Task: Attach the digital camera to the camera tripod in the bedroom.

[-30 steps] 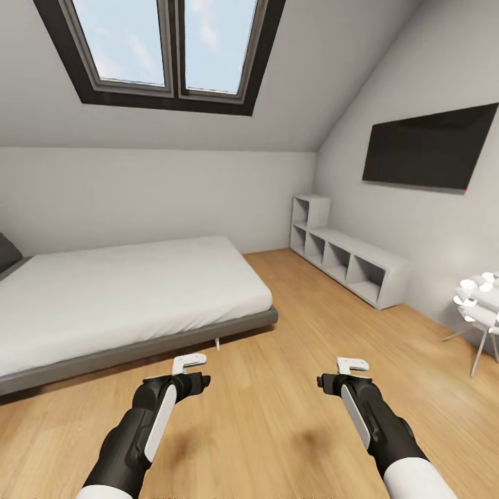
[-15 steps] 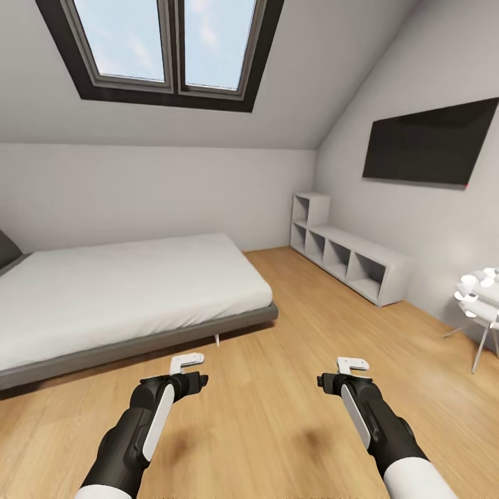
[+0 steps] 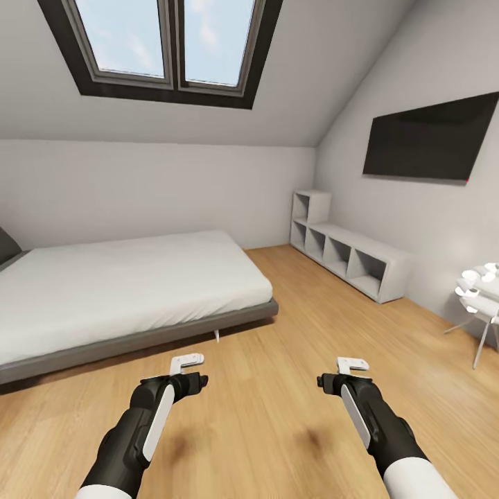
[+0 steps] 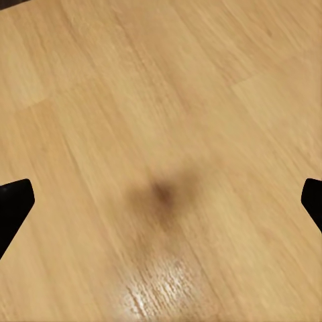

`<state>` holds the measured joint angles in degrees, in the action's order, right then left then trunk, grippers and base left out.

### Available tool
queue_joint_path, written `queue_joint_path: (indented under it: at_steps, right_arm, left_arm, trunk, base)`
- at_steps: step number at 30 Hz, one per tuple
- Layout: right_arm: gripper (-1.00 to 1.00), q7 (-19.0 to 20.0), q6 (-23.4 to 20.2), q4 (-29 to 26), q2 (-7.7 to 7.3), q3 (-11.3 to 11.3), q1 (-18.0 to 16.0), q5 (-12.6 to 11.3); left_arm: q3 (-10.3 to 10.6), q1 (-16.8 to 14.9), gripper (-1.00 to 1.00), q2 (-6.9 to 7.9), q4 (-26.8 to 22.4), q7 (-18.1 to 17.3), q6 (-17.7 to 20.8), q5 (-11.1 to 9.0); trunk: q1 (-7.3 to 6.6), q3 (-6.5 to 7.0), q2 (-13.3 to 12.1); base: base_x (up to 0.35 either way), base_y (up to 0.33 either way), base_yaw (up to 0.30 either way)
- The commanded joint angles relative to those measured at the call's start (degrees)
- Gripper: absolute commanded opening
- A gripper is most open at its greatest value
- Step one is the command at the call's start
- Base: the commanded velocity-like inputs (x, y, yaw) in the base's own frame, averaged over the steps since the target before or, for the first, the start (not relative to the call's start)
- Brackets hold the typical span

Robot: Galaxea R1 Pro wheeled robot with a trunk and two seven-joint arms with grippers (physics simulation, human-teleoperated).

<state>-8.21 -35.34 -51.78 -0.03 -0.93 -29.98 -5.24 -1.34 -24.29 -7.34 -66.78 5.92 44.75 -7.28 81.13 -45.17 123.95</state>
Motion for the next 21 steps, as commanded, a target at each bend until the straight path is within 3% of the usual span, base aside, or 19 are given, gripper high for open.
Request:
queue_joint_path:
  at_steps: [1,21]
  right_arm:
    - [1.00,-0.4,-0.2,-0.1,0.00,0.0,0.0,-0.6]
    - [1.00,-0.5,-0.2,-0.1,0.04,0.0,0.0,-0.5]
  left_arm:
    - [-0.1,0.0,1.00,-0.04,-0.1,0.5,0.2,-0.6]
    - [-0.1,0.0,1.00,-0.04,0.0,0.5,0.2,-0.6]
  trunk:
    - [0.22,-0.25,0.4]
    - [4.61,-3.84,8.5]
  base:
    - [0.000,0.000,0.000]
    - [0.000,0.000,0.000]
